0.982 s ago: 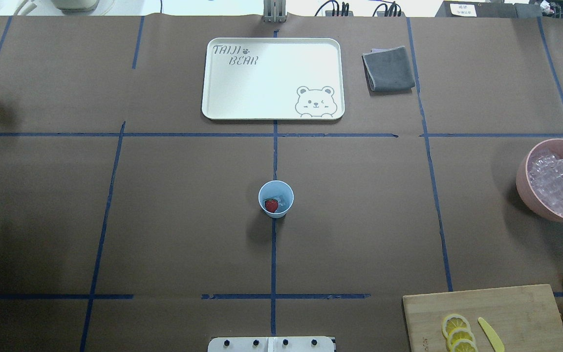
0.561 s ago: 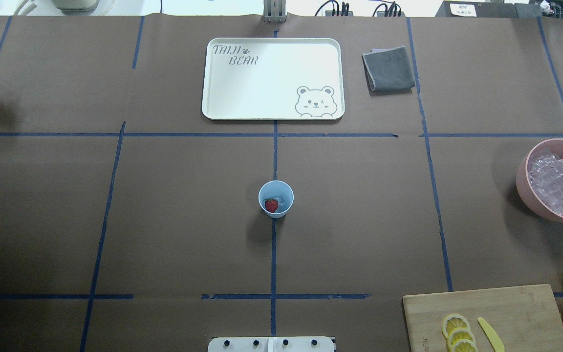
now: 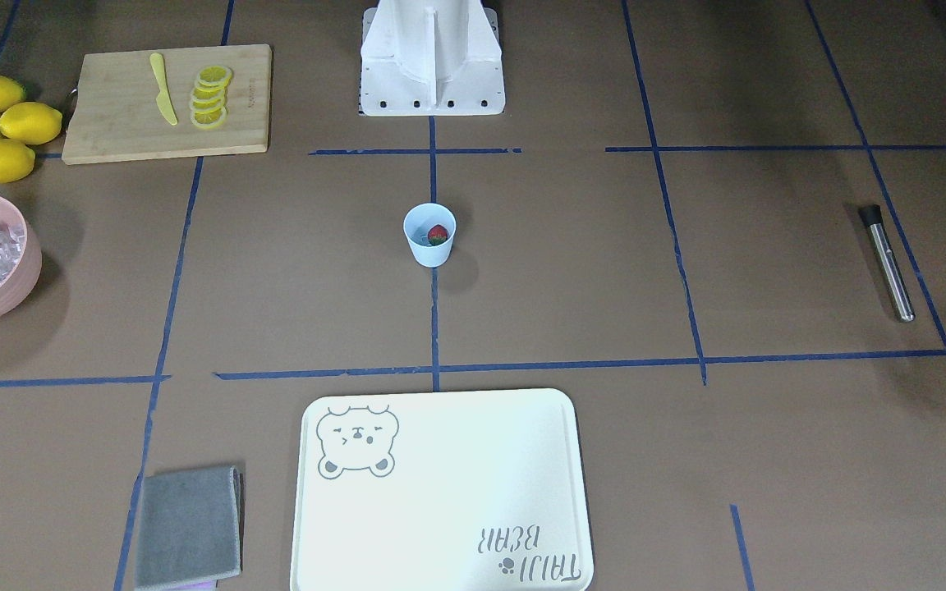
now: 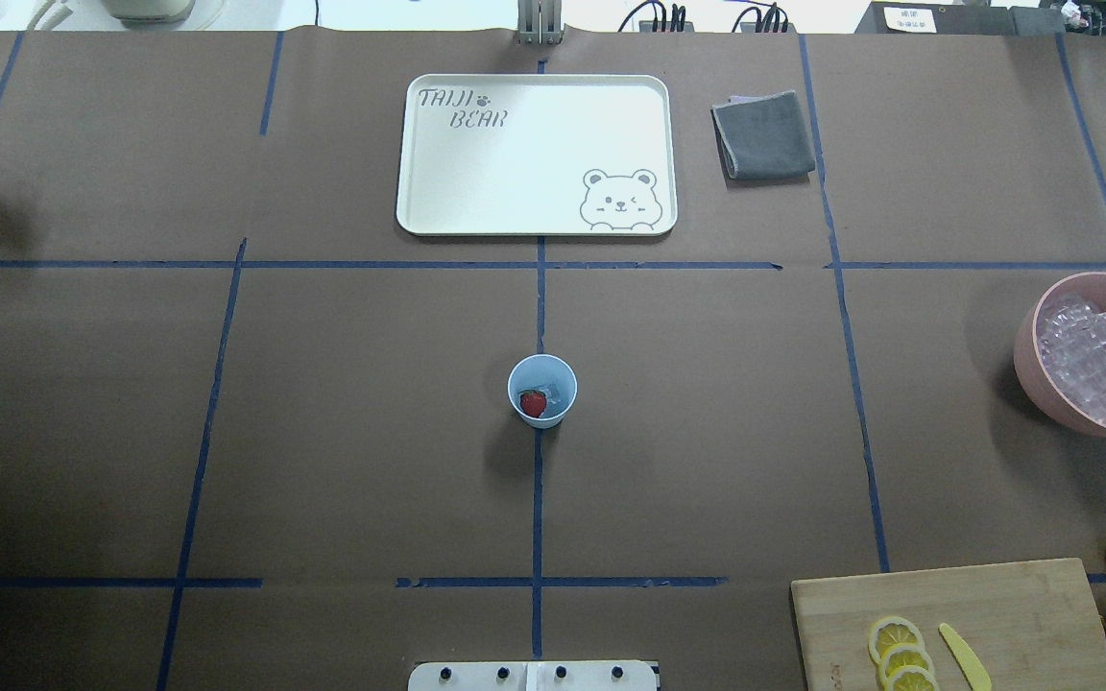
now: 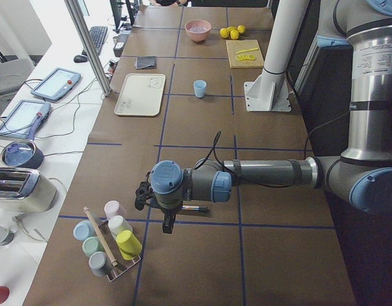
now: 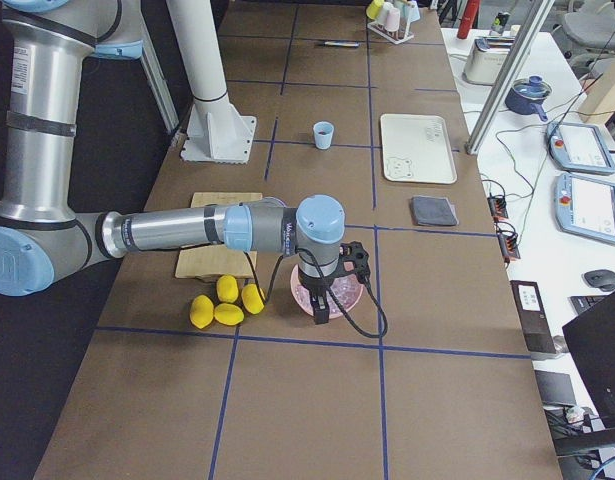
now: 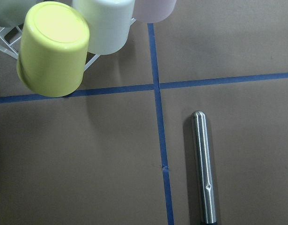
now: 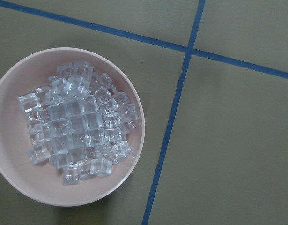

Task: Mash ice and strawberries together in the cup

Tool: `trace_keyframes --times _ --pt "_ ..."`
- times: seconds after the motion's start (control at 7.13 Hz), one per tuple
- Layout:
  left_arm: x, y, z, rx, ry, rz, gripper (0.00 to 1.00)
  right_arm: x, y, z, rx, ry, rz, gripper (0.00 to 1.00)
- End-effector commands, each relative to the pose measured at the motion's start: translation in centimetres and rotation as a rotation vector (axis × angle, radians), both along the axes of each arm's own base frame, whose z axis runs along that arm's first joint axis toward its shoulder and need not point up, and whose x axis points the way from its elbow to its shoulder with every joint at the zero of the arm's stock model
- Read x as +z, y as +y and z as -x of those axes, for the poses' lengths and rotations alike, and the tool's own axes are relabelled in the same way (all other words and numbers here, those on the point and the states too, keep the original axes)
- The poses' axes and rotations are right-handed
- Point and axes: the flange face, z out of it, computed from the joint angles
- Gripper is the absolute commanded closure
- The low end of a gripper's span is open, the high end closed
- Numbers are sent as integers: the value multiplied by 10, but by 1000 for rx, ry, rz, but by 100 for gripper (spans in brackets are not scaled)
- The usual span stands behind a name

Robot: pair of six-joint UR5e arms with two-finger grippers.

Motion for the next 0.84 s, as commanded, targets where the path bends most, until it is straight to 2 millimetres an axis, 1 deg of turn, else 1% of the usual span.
trace_keyframes --times 0.0,0.28,0.42,0.56,0.7 --pt "9 3 0 -2 4 14 0 1 1 0 0 -1 2 0" --pt "-2 -3 1 -5 -4 -6 0 1 1 0 0 0 2 0" --pt "-5 -5 1 -3 -5 -13 0 1 1 0 0 0 2 0" --pt "2 1 1 -2 -6 1 0 0 0 0 -1 0 0 0" --pt "1 1 1 -3 -6 0 0 0 0 0 2 0 2 0"
